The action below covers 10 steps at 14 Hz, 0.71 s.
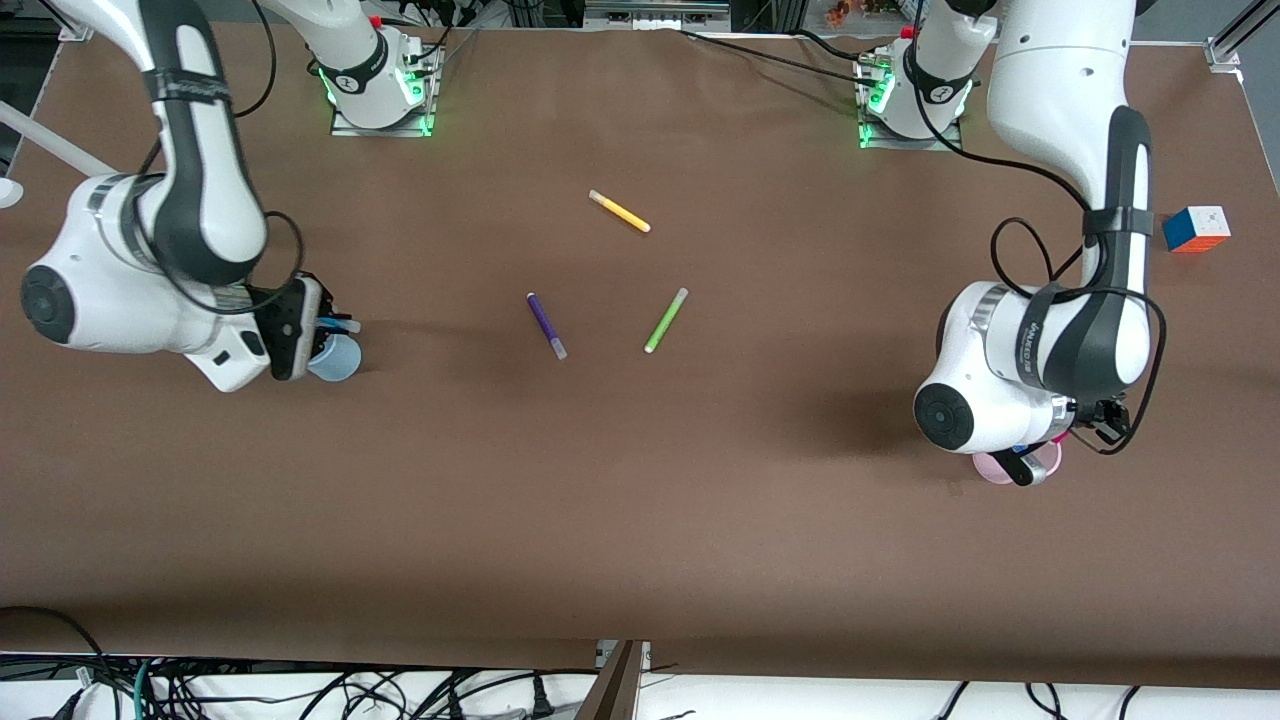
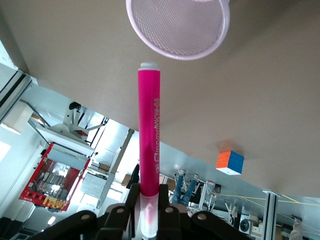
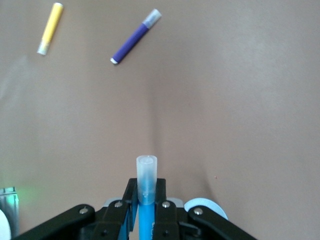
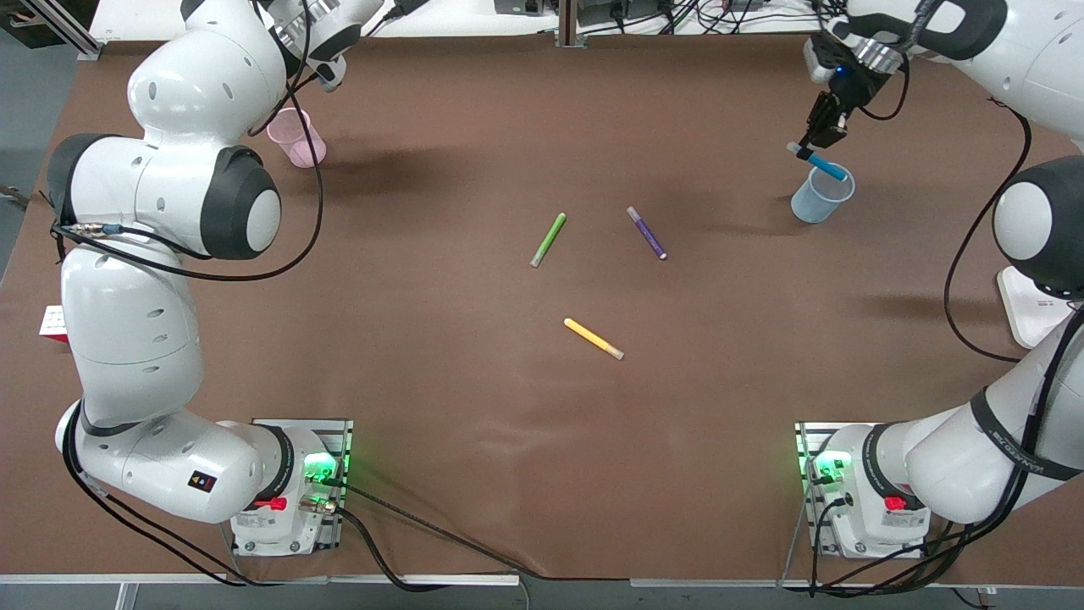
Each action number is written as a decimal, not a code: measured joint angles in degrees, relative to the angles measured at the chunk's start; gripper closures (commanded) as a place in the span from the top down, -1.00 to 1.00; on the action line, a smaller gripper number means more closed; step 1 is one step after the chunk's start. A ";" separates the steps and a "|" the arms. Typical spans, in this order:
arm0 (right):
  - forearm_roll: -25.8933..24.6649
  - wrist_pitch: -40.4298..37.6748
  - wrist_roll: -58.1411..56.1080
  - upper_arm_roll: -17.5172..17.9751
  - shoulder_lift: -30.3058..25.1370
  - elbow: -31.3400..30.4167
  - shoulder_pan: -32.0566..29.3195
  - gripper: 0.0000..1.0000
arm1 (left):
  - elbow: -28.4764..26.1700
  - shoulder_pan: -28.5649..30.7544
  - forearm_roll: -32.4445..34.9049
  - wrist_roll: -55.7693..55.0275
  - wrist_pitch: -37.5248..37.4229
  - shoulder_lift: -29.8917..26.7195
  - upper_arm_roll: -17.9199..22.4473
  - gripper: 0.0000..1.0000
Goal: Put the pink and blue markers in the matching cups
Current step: 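Lift the blue marker to the blue cup while the left gripper carries pink, then drop the blue marker into the blue cup while the left gripper drops pink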
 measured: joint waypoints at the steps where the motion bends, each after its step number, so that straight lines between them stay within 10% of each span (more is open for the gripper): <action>1: 2.09 -0.59 -4.23 -0.22 0.20 -0.78 -1.34 -1.00 | -0.41 0.25 0.00 -0.19 1.33 0.40 0.01 -0.74; 6: 7.33 -2.00 -19.21 -0.31 2.44 -1.68 -5.78 -1.00 | -1.52 1.03 0.00 -3.76 6.86 3.45 -0.04 -0.54; 9: 10.08 -2.00 -23.99 -0.30 4.03 -1.69 -6.38 -1.00 | -1.84 0.87 -0.18 -6.86 7.58 4.70 -0.58 1.00; 10: 10.51 -2.00 -24.65 -0.30 4.43 -1.68 -6.58 -0.18 | -1.84 0.85 -0.46 -7.92 7.60 4.82 -0.96 1.00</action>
